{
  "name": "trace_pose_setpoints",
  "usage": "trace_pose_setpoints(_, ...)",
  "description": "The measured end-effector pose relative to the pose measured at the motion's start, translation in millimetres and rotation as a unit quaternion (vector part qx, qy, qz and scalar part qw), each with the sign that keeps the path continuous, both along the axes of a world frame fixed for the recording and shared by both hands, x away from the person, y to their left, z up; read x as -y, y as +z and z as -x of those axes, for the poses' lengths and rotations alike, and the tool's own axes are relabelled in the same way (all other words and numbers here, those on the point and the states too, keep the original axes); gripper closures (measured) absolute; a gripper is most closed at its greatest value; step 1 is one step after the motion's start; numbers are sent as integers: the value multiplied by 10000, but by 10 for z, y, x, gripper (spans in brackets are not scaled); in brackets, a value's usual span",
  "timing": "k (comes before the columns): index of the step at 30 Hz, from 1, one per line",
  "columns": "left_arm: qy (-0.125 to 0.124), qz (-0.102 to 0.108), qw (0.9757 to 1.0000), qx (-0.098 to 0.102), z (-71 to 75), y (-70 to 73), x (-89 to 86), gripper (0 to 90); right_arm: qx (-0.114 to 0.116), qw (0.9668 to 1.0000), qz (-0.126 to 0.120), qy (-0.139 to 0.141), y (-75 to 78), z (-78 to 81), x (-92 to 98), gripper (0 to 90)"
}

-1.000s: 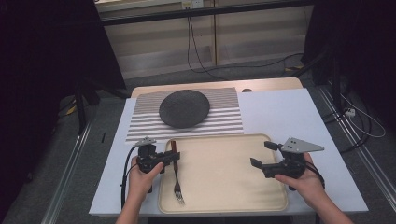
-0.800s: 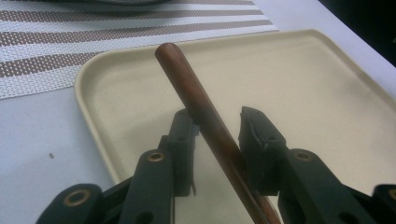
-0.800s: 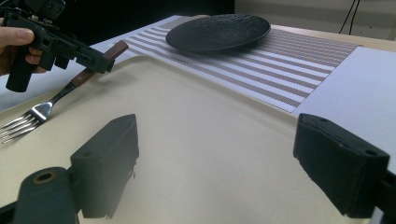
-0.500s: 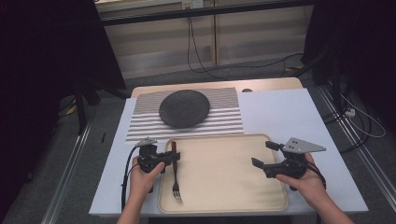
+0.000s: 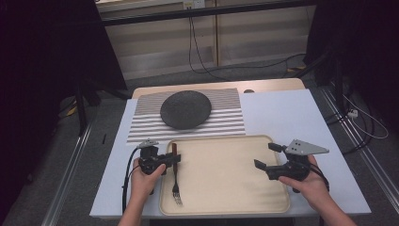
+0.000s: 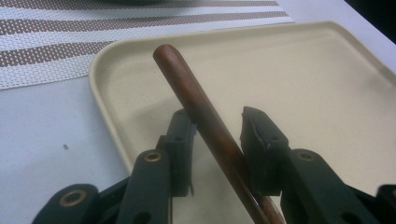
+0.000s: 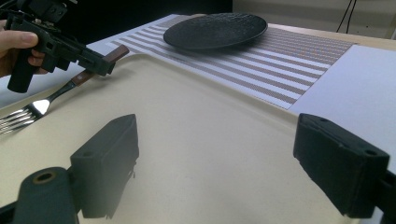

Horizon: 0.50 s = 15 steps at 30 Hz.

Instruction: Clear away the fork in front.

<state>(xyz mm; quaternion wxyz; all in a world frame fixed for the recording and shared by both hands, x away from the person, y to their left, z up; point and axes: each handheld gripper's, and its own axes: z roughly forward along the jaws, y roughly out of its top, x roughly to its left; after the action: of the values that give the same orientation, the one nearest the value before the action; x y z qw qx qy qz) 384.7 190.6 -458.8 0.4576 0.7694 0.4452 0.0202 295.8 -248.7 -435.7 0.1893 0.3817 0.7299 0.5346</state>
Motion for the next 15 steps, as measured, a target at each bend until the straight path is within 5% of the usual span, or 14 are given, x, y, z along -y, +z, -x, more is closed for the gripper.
trace_pose_setpoints(15, 13, -103, 9999, -39, -9, -30, 7, 651, -3, 10000, 12, -8, -7, 8, 13, 139)
